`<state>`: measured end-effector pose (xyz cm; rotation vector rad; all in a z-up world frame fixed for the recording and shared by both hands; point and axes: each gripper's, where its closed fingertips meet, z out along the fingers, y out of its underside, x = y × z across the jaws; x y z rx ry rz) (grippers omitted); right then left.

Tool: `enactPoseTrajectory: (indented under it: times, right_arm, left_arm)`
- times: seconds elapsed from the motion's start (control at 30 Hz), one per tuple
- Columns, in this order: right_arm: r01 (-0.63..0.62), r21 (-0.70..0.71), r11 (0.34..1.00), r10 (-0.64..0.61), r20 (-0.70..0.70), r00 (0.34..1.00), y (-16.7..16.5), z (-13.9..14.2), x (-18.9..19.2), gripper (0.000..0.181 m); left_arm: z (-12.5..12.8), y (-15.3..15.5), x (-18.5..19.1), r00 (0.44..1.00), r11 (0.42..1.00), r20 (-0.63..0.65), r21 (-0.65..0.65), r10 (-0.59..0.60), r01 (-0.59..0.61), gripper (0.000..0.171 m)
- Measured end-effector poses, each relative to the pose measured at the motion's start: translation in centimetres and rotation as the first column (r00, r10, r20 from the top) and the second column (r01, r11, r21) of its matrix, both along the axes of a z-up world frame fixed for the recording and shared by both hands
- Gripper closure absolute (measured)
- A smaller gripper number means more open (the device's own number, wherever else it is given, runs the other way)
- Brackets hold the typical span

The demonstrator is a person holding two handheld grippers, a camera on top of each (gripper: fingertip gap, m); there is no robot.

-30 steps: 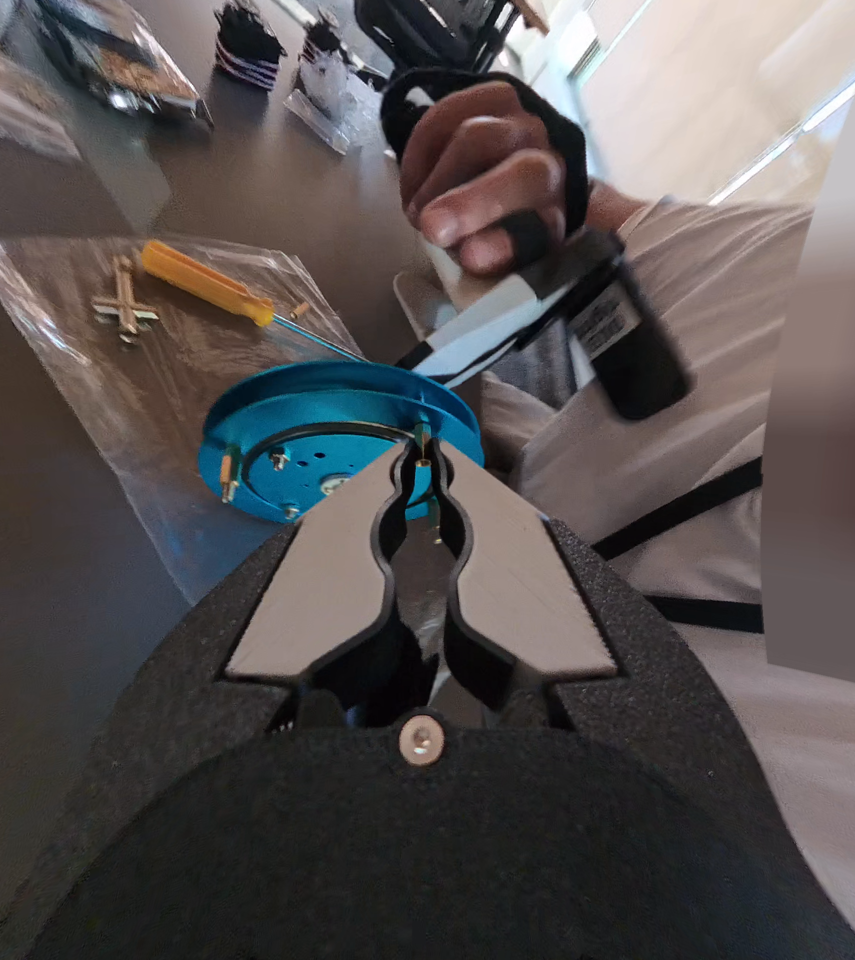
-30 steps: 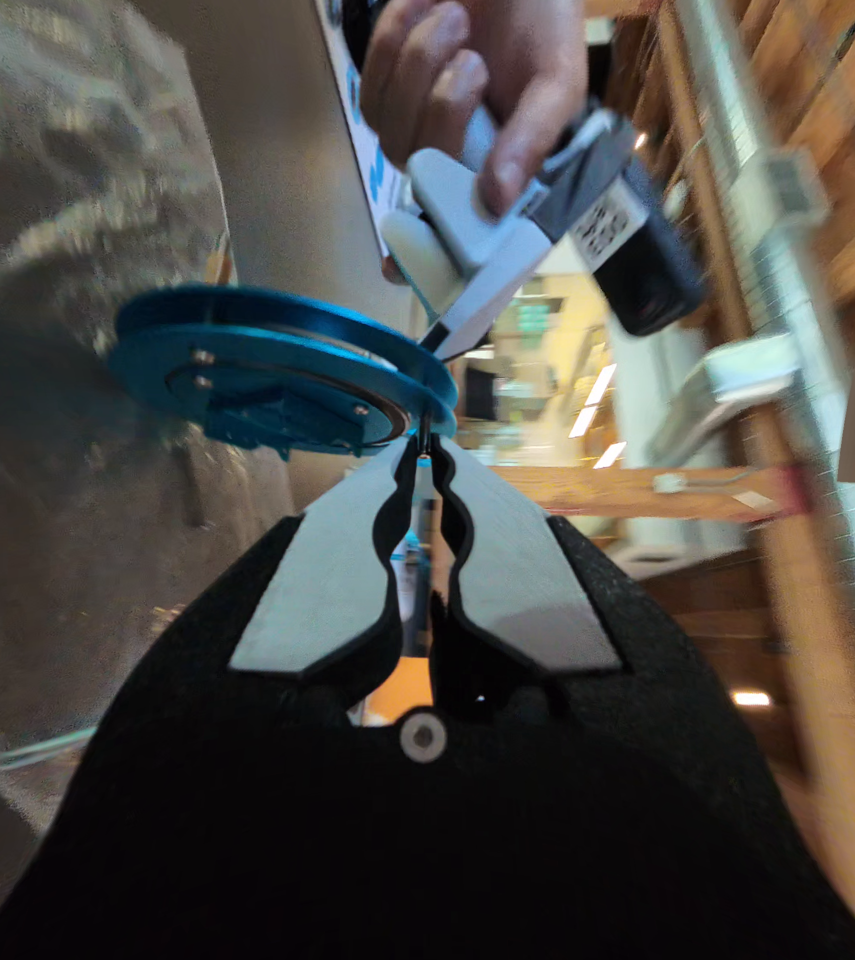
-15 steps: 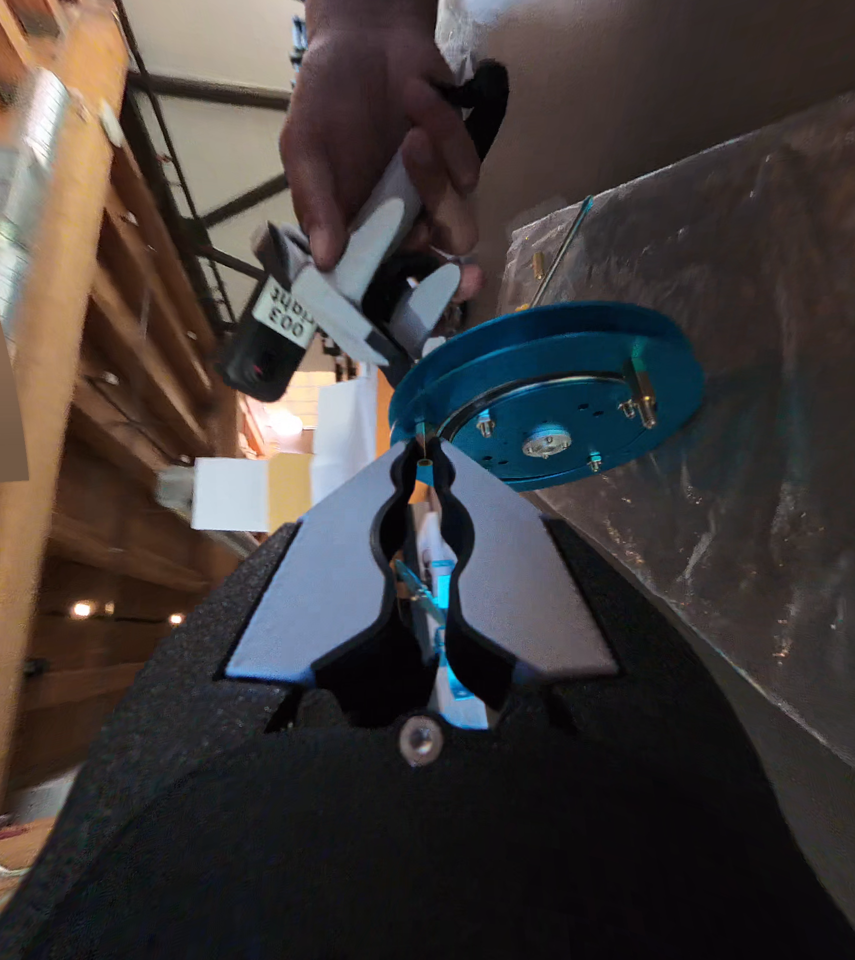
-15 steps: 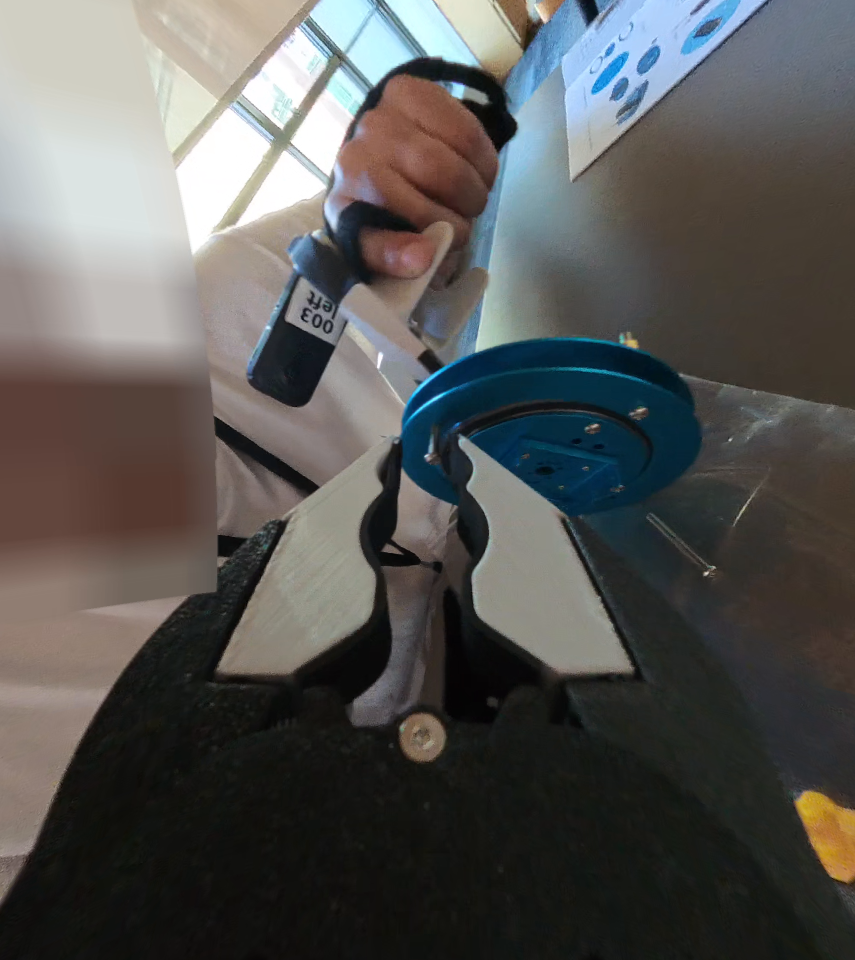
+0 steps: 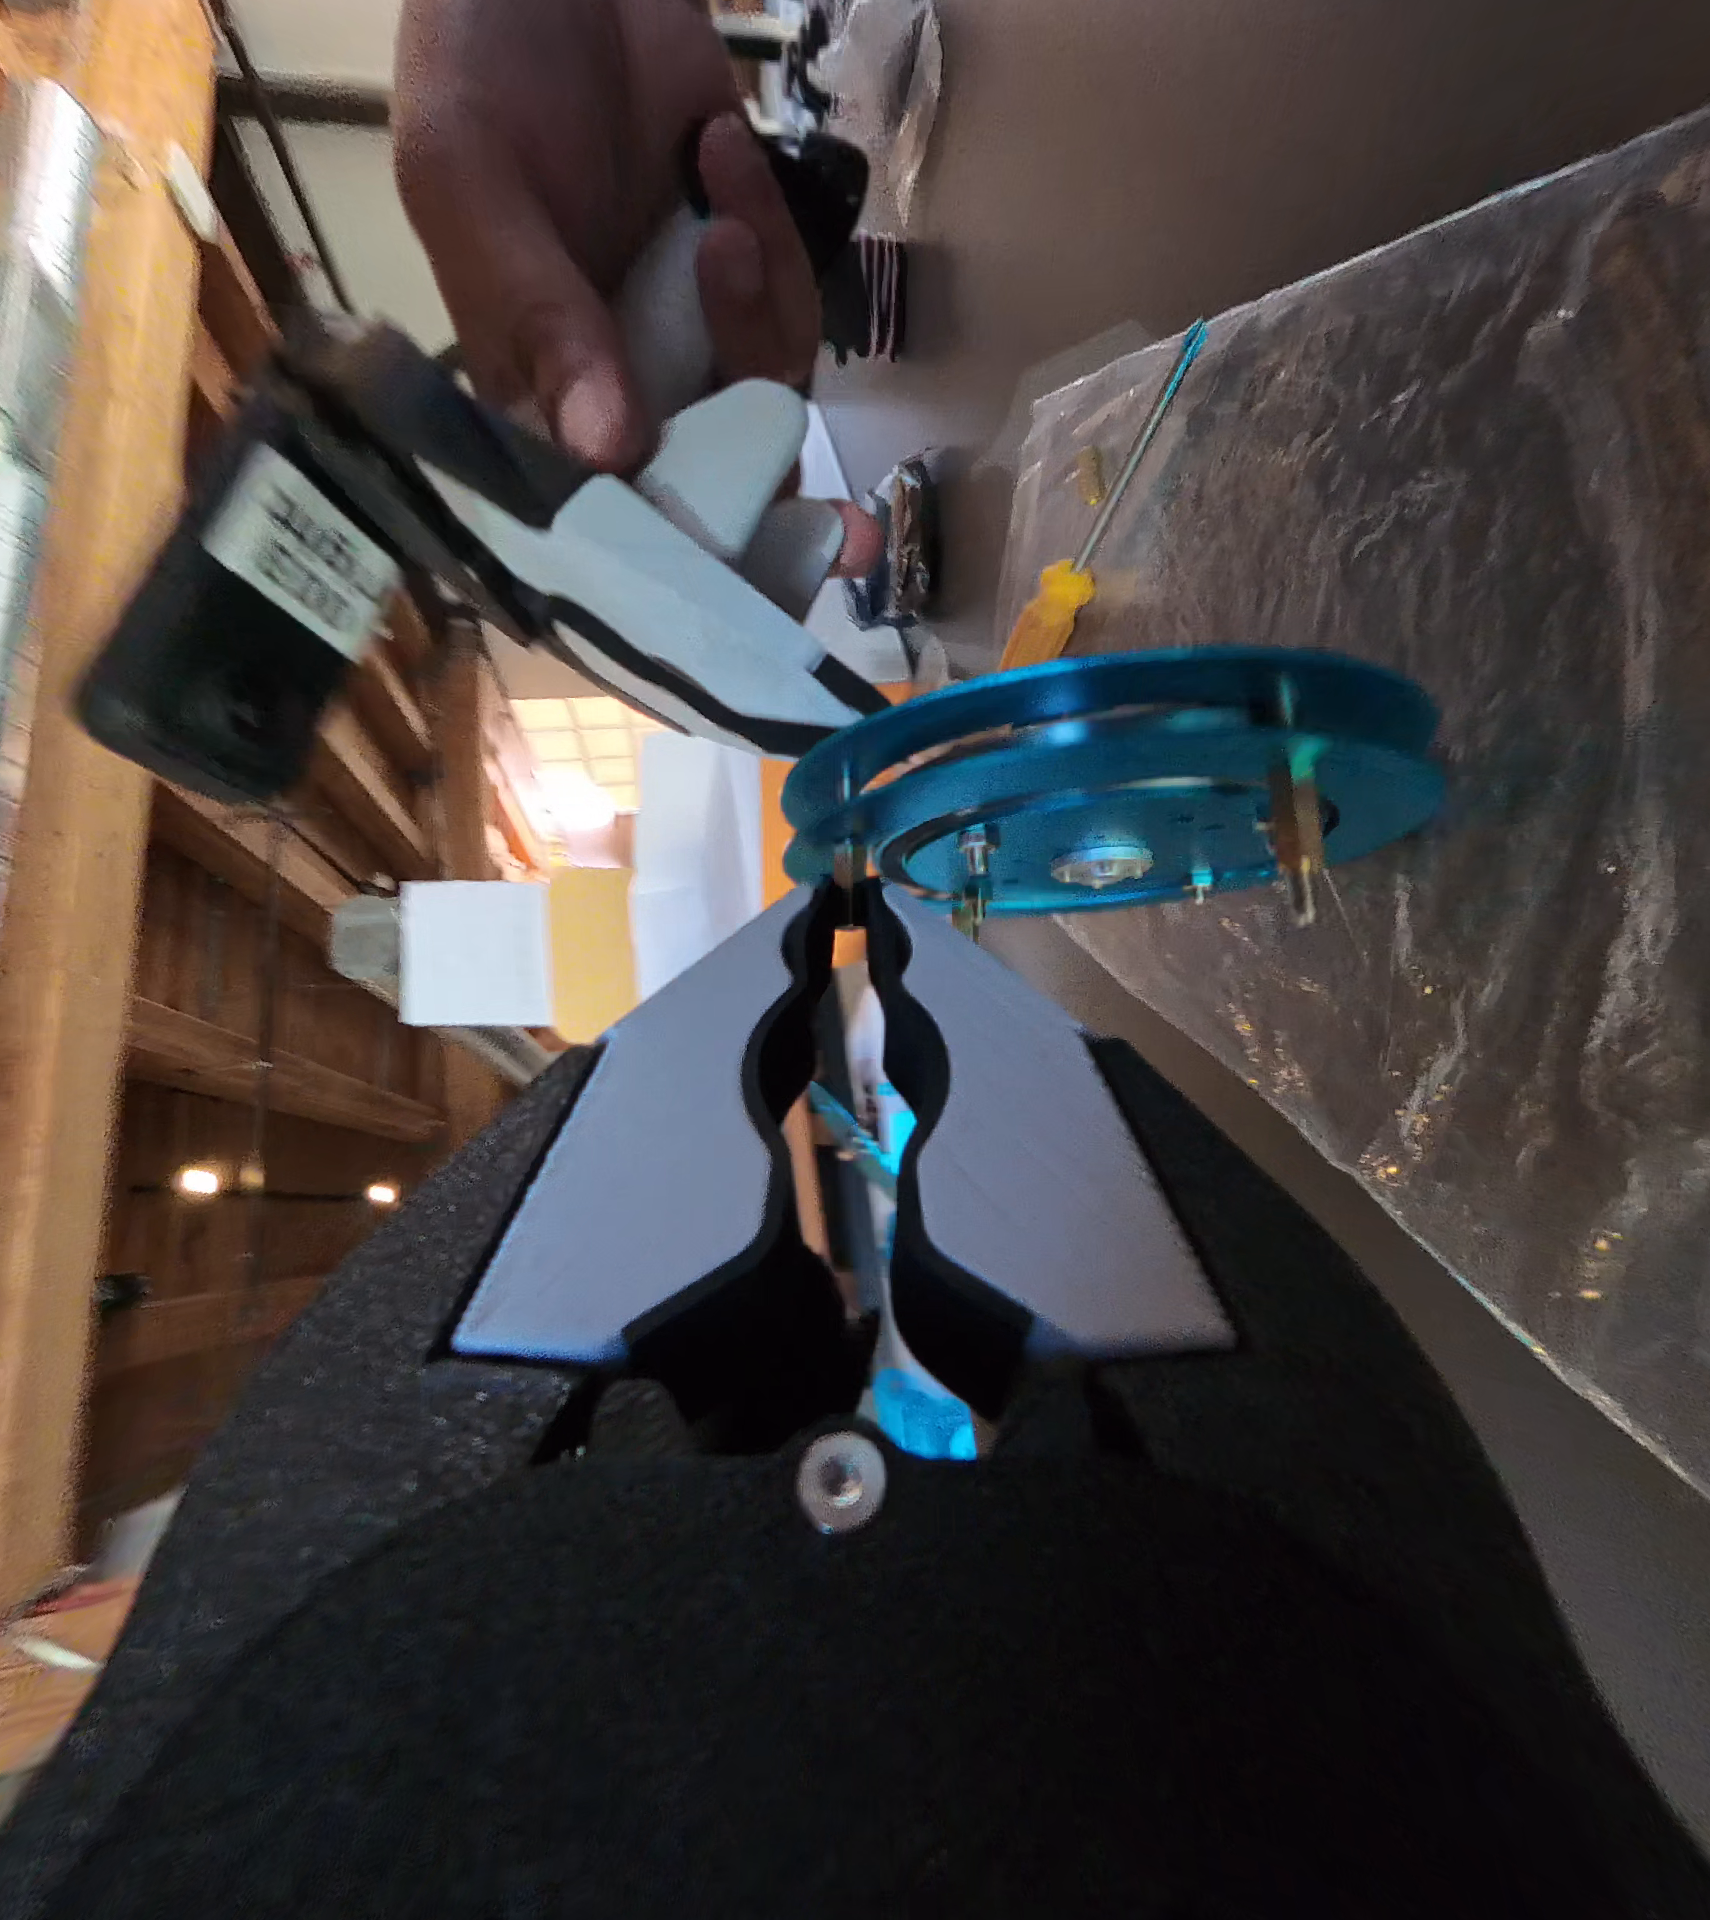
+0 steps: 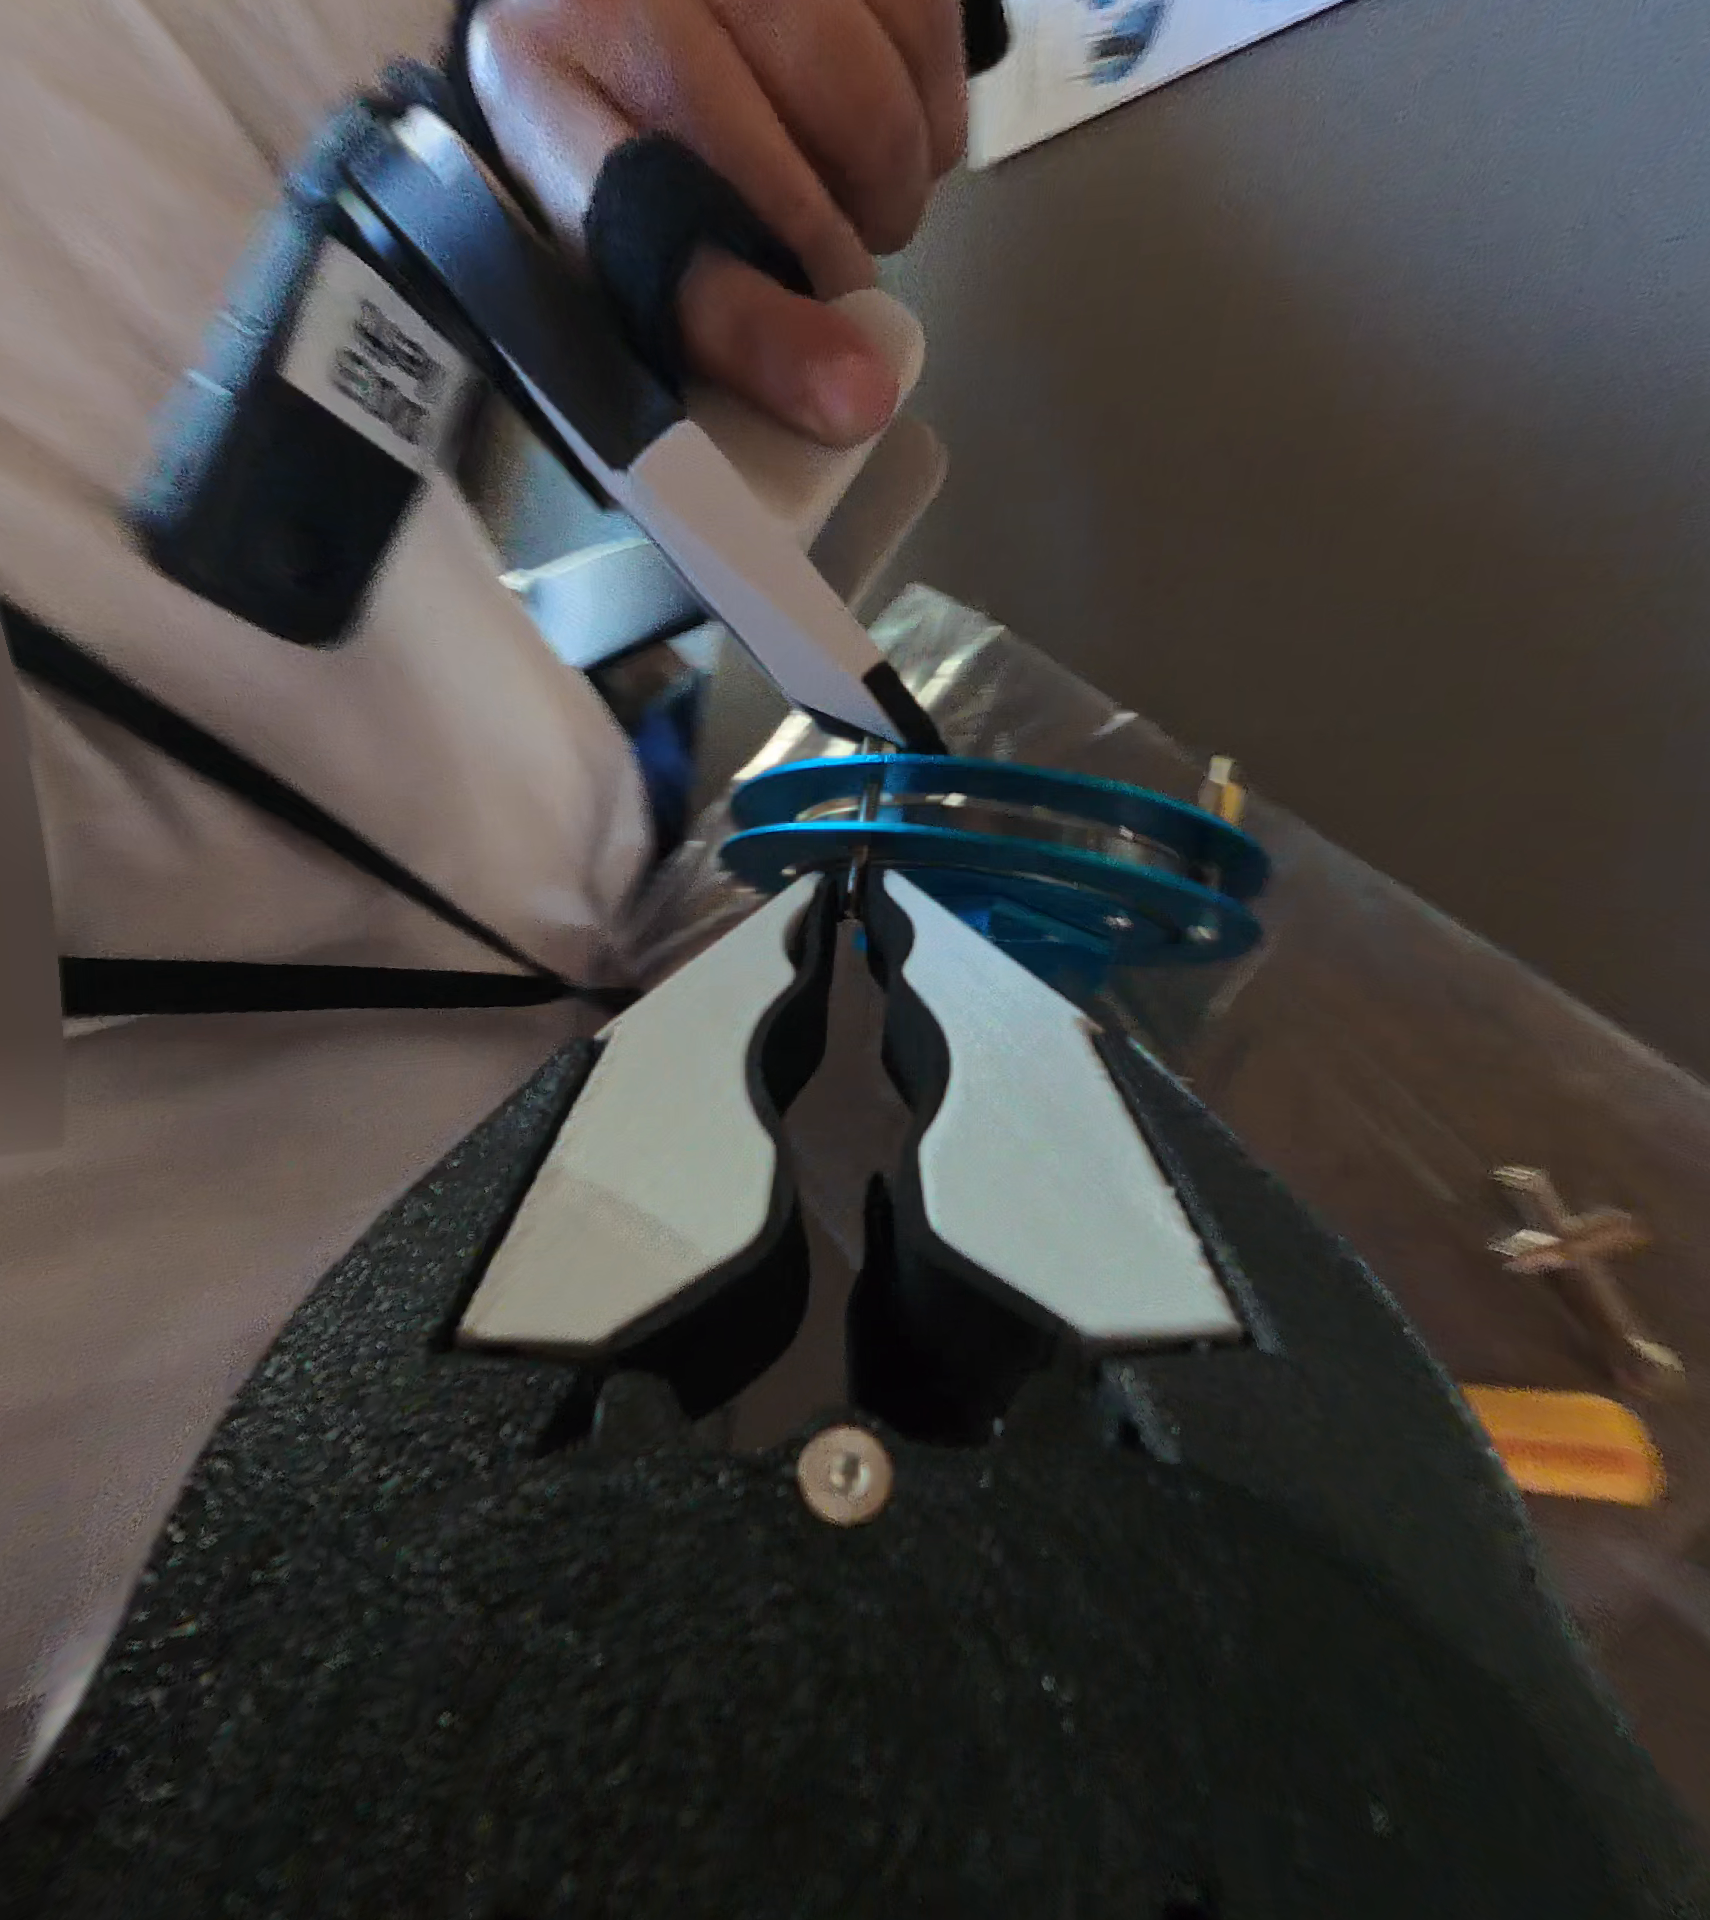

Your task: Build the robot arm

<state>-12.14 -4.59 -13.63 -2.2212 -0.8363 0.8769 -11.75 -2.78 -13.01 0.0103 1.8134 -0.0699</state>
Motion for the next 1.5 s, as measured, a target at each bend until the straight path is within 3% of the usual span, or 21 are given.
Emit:
enactPoseTrajectory:
  times: [0.1, 0.17, 0.27, 0.37, 0.43, 0.47, 0.5, 0.53, 0.6, 0.67, 0.73, 0.77, 0.83, 0.93, 1.0, 1.1, 1.2, 1.3, 1.37, 1.43, 1.5]
  right_arm:
    - [-0.031, 0.232, 0.972, -0.043, 0.306, 0.951, 0.6, -0.1, 0.7, 0.178]
    - [-0.118, 0.398, 0.910, -0.122, 0.527, 0.841, 1.2, 0.0, 1.1, 0.178]
    - [-0.339, 0.577, 0.743, -0.312, 0.747, 0.588, 2.0, 0.3, 1.6, 0.178]
    - [-0.637, 0.603, 0.481, -0.584, 0.762, 0.279, 2.6, 1.1, 1.7, 0.178]
    - [-0.723, 0.599, 0.345, -0.709, 0.671, 0.217, 2.7, 1.2, 1.6, 0.178]
    - [-0.713, 0.621, 0.324, -0.729, 0.645, 0.231, 2.7, 1.1, 1.7, 0.177]
    - [-0.685, 0.651, 0.327, -0.732, 0.633, 0.251, 2.8, 1.1, 1.8, 0.177]
    - [-0.649, 0.680, 0.341, -0.725, 0.630, 0.279, 2.8, 1.1, 1.9, 0.177]
    - [-0.570, 0.736, 0.365, -0.670, 0.633, 0.388, 2.6, 1.0, 1.6, 0.177]
    - [-0.429, 0.780, 0.455, -0.562, 0.625, 0.541, 2.2, 0.8, 1.4, 0.176]
    - [-0.264, 0.739, 0.619, -0.409, 0.591, 0.696, 1.5, 0.7, 1.0, 0.170]
    - [-0.188, 0.698, 0.691, -0.349, 0.550, 0.759, 1.3, 0.8, 1.0, 0.154]
    - [-0.073, 0.588, 0.806, -0.271, 0.475, 0.837, 1.0, 0.6, 1.8, 0.152]
    - [0.111, 0.303, 0.946, -0.182, 0.214, 0.960, 0.1, -0.6, 1.9, 0.151]
    - [0.172, 0.112, 0.979, -0.167, -0.060, 0.984, -0.3, -0.2, 0.8, 0.154]
    - [0.183, -0.120, 0.976, -0.217, -0.408, 0.887, -0.1, 1.2, 0.4, 0.161]
    - [0.130, -0.237, 0.963, -0.241, -0.537, 0.808, -0.1, 1.2, 0.3, 0.173]
    - [0.135, -0.234, 0.963, -0.244, -0.537, 0.808, -0.3, 1.0, 0.2, 0.177]
    - [0.139, -0.190, 0.972, -0.216, -0.490, 0.845, -0.6, 0.8, 0.0, 0.178]
    - [0.180, -0.057, 0.982, -0.188, -0.376, 0.907, -0.6, 0.7, 0.1, 0.178]
    - [0.197, 0.192, 0.961, -0.172, -0.140, 0.975, -0.4, 0.5, 0.4, 0.178]
  left_arm:
    - [-0.3, -0.2, -0.2, 0.976, 0.952, -0.215, -0.298, 0.009, -0.074, 0.167]
    - [-0.4, -0.1, -0.3, 0.930, 0.855, -0.368, -0.486, -0.014, -0.180, 0.168]
    - [-0.6, -0.1, -0.5, 0.806, 0.588, -0.576, -0.702, -0.135, -0.403, 0.167]
    - [-0.5, -0.3, -0.8, 0.652, 0.252, -0.669, -0.741, -0.356, -0.623, 0.167]
    - [-0.4, -0.6, -1.0, 0.555, 0.024, -0.644, -0.664, -0.525, -0.748, 0.167]
    - [-0.3, -0.7, -0.9, 0.524, -0.064, -0.610, -0.614, -0.594, -0.787, 0.167]
    - [-0.2, -0.6, -0.8, 0.514, -0.116, -0.583, -0.584, -0.630, -0.804, 0.168]
    - [-0.1, -0.5, -0.7, 0.523, -0.115, -0.575, -0.597, -0.629, -0.794, 0.167]
    - [-0.2, -0.5, -0.7, 0.561, -0.012, -0.606, -0.673, -0.564, -0.739, 0.167]
    - [-0.3, -0.4, -0.6, 0.627, 0.145, -0.630, -0.749, -0.459, -0.647, 0.167]
    - [-0.5, -0.5, -0.5, 0.698, 0.325, -0.623, -0.781, -0.354, -0.533, 0.167]
    - [-0.5, -0.5, -0.4, 0.735, 0.409, -0.607, -0.779, -0.303, -0.475, 0.167]
    - [-0.6, -0.3, -0.3, 0.802, 0.545, -0.558, -0.749, -0.213, -0.377, 0.167]
    - [-0.6, -0.1, -0.4, 0.867, 0.672, -0.483, -0.685, -0.126, -0.284, 0.167]
    - [-0.6, -0.3, -0.5, 0.897, 0.742, -0.430, -0.634, -0.101, -0.220, 0.167]
    - [-0.6, -0.3, -0.3, 0.931, 0.823, -0.359, -0.547, -0.063, -0.155, 0.167]
    - [-0.5, -0.4, -0.2, 0.955, 0.891, -0.293, -0.443, -0.037, -0.101, 0.167]
    - [-0.5, -0.5, -0.2, 0.961, 0.918, -0.277, -0.387, -0.023, -0.090, 0.167]
    - [-0.5, -0.7, -0.2, 0.955, 0.908, -0.296, -0.407, -0.026, -0.101, 0.167]
    - [-0.5, -0.8, -0.2, 0.934, 0.858, -0.355, -0.489, -0.029, -0.159, 0.167]
    - [-0.5, -1.0, -0.3, 0.892, 0.754, -0.446, -0.611, -0.076, -0.242, 0.167]
